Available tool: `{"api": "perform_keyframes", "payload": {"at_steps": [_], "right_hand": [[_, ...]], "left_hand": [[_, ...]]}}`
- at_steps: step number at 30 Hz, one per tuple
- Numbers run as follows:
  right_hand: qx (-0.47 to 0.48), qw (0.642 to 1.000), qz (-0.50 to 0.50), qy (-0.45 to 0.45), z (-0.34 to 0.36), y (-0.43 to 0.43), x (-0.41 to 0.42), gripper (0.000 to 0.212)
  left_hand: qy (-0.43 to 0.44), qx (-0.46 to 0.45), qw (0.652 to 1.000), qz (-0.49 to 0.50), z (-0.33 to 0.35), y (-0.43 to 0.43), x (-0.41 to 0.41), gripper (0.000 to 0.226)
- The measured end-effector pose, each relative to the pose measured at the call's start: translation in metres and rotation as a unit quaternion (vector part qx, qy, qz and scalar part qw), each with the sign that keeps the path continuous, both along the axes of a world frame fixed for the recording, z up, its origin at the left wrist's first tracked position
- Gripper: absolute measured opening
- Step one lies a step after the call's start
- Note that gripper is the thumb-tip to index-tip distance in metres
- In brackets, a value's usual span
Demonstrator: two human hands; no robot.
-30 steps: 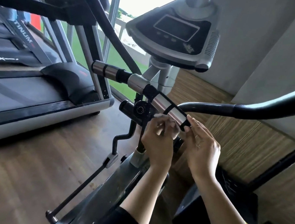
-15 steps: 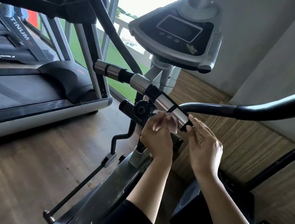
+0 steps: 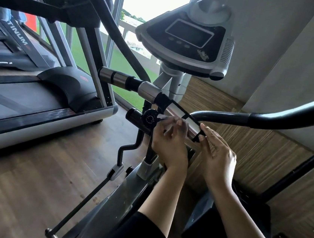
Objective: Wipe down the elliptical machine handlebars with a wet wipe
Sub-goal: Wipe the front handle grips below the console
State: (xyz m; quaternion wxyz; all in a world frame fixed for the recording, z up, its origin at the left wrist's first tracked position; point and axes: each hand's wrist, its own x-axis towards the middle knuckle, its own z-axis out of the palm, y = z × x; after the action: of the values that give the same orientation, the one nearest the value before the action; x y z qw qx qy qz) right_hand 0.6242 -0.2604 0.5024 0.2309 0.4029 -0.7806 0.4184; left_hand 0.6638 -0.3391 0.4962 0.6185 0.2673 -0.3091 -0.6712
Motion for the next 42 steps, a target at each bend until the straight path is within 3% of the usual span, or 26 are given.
{"api": "perform_keyframes", "payload": {"at_steps": [5,8,11,13,19,21,26,30,42], "right_hand": [[-0.003,1.000,-0.004,0.004,-0.002,-0.001,0.000,0.031],[-0.011,1.000,-0.001,-0.010,-0.004,-0.001,0.001,0.031],[-0.034,0.999,-0.004,-0.025,-0.005,-0.003,0.003,0.031],[-0.046,0.998,-0.010,-0.032,-0.006,-0.004,0.003,0.032],[-0.061,0.997,-0.019,-0.047,-0.009,-0.006,0.003,0.034],[-0.064,0.996,-0.025,-0.054,-0.009,-0.006,0.004,0.034],[-0.069,0.995,-0.030,-0.060,-0.007,-0.008,0.004,0.034],[-0.064,0.996,-0.037,-0.050,-0.008,-0.007,0.004,0.036],[-0.035,0.994,-0.058,-0.085,-0.012,0.009,0.010,0.032]], "left_hand": [[-0.007,-0.055,0.997,0.047,-0.008,-0.004,-0.003,0.018],[-0.080,-0.160,0.976,0.121,-0.008,-0.023,-0.003,0.023],[-0.186,-0.361,0.898,0.169,-0.017,-0.039,0.000,0.023],[-0.221,-0.467,0.843,0.147,-0.018,-0.055,0.005,0.020],[-0.276,-0.653,0.705,-0.033,0.006,-0.091,0.021,0.031],[-0.283,-0.678,0.677,-0.037,0.014,-0.094,0.023,0.029],[-0.306,-0.657,0.689,0.004,0.021,-0.095,0.022,0.021],[-0.318,-0.680,0.661,-0.027,0.019,-0.081,0.020,0.026],[-0.334,-0.604,0.713,0.125,-0.001,-0.076,0.026,0.026]]}}
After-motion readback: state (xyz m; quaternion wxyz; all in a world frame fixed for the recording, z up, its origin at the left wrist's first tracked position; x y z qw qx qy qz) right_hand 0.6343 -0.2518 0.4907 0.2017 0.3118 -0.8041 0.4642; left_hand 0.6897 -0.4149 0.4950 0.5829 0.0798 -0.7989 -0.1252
